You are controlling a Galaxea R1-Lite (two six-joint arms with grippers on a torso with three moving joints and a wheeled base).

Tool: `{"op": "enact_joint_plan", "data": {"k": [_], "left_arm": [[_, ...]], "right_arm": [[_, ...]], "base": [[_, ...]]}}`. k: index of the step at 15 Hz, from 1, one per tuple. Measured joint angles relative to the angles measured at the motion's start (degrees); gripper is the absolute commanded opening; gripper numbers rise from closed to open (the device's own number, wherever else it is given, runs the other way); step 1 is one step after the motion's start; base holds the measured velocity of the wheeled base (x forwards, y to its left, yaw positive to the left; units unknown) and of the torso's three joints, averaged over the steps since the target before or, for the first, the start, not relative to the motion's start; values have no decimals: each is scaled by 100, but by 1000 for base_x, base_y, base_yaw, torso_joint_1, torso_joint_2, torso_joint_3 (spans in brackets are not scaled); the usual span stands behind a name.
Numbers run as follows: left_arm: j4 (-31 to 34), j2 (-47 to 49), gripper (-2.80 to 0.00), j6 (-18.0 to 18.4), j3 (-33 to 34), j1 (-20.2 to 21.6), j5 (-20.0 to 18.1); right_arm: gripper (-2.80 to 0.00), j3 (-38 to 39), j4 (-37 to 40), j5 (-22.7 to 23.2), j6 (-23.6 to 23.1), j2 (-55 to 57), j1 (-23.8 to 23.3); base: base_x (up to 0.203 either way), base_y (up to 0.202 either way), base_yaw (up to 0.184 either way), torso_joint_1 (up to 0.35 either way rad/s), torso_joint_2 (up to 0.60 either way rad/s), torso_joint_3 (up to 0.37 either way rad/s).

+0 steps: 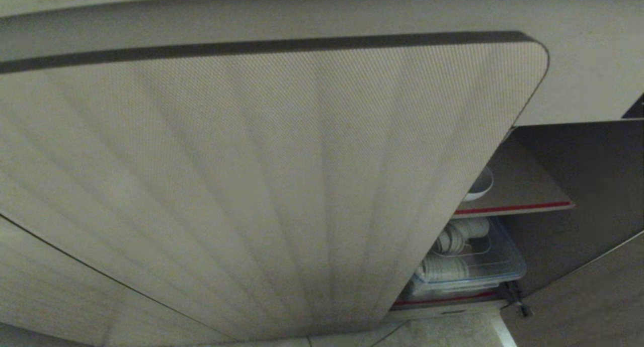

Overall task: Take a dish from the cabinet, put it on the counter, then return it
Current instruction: Take the bowl from the cabinet

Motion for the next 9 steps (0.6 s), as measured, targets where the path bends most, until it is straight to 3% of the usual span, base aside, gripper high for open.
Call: {"op": "enact_joint_plan", "data": {"k": [9], "left_arm": [[0,0,-280,-2,0,0,0]], "right_arm": [[-280,-5,7,27,-61,10,-7]], "base": [[0,0,0,0,0,0]]}}
